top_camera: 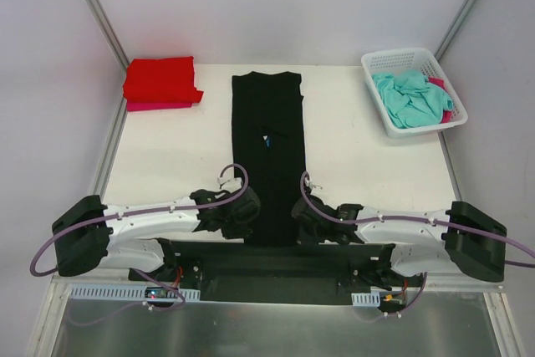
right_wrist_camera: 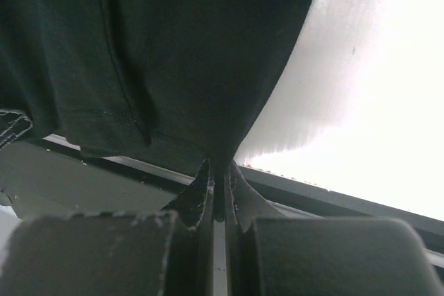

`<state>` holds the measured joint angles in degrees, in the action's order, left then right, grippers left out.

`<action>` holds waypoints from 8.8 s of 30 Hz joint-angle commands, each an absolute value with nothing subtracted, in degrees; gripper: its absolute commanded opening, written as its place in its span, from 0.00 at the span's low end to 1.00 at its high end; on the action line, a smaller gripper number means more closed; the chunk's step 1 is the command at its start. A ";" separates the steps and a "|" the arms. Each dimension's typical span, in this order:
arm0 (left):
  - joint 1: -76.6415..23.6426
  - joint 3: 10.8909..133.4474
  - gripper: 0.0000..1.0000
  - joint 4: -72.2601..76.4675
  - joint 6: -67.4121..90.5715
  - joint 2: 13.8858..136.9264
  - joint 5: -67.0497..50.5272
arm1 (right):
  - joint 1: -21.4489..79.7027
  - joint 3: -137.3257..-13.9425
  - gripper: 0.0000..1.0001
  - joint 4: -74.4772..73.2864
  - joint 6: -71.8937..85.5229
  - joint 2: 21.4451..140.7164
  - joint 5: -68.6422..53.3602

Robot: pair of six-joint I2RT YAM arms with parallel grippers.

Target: Fold and stack the t-shirts

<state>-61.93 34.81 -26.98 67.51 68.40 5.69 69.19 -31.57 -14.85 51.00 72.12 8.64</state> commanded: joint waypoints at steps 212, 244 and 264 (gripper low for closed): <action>-15.12 73.92 0.90 -30.67 37.18 95.80 13.18 | 34.36 -111.35 0.01 -34.37 10.11 129.29 -13.89; -16.61 64.96 0.87 -21.72 41.31 97.03 1.15 | 18.46 -106.90 0.19 -32.79 8.35 121.05 -19.61; -19.86 65.04 0.86 -17.58 45.09 101.34 -3.52 | 17.40 -120.22 0.36 -33.92 7.12 133.13 -21.18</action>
